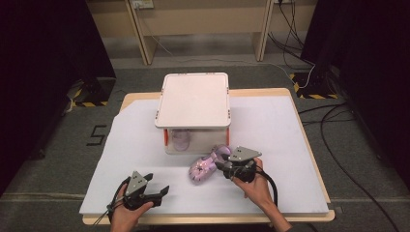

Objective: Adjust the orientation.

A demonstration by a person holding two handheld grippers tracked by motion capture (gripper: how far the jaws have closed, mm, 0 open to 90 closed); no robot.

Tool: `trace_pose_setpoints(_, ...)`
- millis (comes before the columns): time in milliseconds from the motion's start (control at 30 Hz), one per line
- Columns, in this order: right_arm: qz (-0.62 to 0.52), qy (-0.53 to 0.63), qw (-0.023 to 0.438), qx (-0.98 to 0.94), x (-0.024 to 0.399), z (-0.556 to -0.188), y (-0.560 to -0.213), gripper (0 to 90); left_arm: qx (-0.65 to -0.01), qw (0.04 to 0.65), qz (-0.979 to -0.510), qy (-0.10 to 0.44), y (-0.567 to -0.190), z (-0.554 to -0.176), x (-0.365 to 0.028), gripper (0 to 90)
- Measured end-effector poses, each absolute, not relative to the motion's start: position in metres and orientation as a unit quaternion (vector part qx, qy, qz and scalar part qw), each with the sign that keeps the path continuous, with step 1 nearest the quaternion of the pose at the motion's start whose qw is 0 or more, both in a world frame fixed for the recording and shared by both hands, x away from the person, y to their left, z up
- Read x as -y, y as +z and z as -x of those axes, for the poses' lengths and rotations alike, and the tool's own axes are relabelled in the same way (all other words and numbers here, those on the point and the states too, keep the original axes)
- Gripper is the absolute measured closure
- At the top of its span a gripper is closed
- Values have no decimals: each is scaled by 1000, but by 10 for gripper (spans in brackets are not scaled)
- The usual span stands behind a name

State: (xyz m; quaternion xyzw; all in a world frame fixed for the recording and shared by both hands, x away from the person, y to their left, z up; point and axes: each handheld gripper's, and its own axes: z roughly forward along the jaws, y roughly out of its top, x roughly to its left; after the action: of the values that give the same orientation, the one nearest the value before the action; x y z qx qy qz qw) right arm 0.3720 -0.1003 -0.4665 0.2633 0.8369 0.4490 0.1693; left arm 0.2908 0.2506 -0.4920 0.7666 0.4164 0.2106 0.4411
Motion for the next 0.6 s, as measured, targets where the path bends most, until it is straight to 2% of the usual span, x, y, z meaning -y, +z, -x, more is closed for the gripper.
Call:
trace_pose_setpoints(67,-254,423,186,-850,99,-369,-466,706,-416,440,-767,211,-492,-291,-251,208)
trace_pose_setpoints(233,-268,423,151,-853,98,-357,-459,781,-416,442,-766,212,-491,-291,-251,208)
trace_pose_setpoints(400,-279,430,101,-853,97,-339,-460,781,-415,443,-765,213,-491,-291,-251,208)
trace_pose_setpoints(500,-290,439,64,-848,93,-327,-458,746,-414,443,-766,214,-491,-291,-251,208)
trace_pose_setpoints(600,-284,436,64,-852,85,-318,-455,689,-414,443,-766,214,-491,-291,-251,207)
